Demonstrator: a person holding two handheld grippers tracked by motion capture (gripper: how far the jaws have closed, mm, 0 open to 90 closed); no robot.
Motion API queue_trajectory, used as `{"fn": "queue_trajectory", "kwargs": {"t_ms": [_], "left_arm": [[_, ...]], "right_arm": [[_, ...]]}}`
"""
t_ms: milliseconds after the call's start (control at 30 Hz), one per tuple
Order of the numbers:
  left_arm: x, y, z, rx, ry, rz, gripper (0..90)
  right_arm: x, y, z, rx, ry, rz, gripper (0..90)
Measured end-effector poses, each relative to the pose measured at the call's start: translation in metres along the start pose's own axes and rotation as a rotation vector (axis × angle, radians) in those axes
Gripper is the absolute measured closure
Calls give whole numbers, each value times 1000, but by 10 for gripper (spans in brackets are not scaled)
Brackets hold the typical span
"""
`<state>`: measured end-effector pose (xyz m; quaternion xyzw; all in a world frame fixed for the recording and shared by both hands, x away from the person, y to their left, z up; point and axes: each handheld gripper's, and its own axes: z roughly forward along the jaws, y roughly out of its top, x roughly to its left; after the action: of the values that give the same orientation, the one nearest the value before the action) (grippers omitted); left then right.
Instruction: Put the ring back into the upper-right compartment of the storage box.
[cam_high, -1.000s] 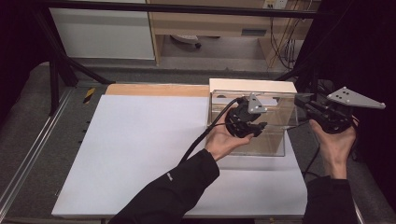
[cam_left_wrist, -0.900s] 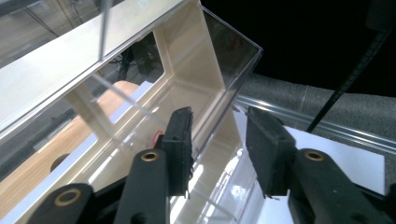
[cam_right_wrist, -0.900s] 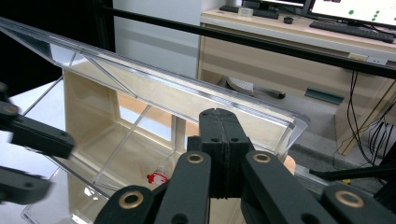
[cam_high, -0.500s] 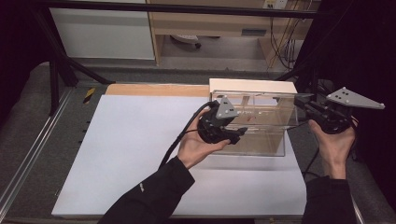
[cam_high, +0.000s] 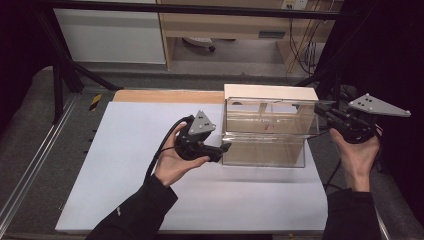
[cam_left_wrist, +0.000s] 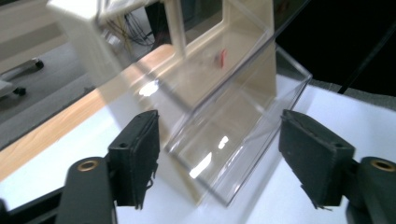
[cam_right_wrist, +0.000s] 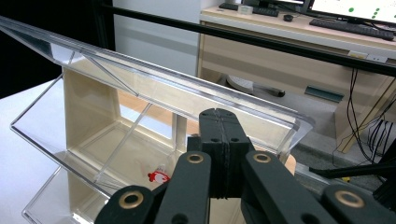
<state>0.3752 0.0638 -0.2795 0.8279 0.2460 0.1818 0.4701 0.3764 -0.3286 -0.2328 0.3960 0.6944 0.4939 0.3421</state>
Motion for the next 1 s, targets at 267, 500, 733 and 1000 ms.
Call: {"fn": "queue_trajectory", "kwargs": {"t_ms": [267,500,733,1000], "left_arm": [[21,-41,-17,23,43,-49,205],[40,-70,-32,54,99,-74,153],[54,-102,-43,73,143,-128,118],[68,-133,-53,103,190,-169,90]], "right_arm": [[0,1,1,3,3,4,900],[1,0,2,5,1,7,900],[0,1,0,6,-5,5,900],[0,0,2,8,-5,7,900]]}}
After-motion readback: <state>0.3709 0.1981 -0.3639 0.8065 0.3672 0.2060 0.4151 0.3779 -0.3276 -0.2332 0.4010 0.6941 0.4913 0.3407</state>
